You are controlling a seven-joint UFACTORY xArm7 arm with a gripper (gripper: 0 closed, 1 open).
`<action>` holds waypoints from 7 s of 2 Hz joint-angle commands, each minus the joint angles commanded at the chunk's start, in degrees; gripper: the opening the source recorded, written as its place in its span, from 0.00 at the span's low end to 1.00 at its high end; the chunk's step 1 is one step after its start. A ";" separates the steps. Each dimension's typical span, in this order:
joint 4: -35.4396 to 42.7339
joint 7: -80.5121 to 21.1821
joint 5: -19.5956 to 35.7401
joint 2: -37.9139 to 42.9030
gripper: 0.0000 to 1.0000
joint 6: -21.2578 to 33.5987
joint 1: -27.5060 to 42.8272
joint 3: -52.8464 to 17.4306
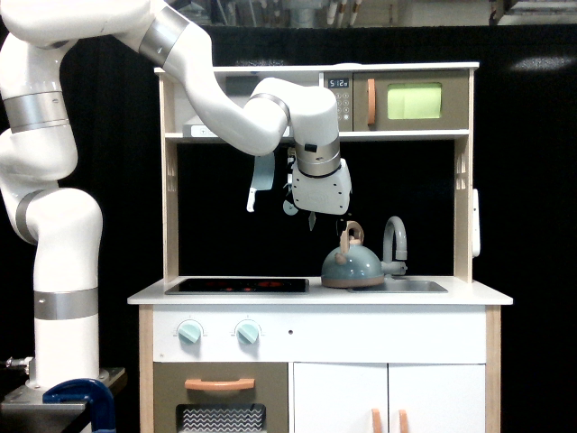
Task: Place the teapot on the stove
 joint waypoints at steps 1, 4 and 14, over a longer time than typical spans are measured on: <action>0.86 3.99 -0.26 1.85 1.00 -3.00 -0.53 2.18; 7.68 4.03 8.94 12.17 0.00 -5.96 -0.17 9.54; -28.69 46.37 -20.77 -63.63 1.00 16.90 -16.46 30.66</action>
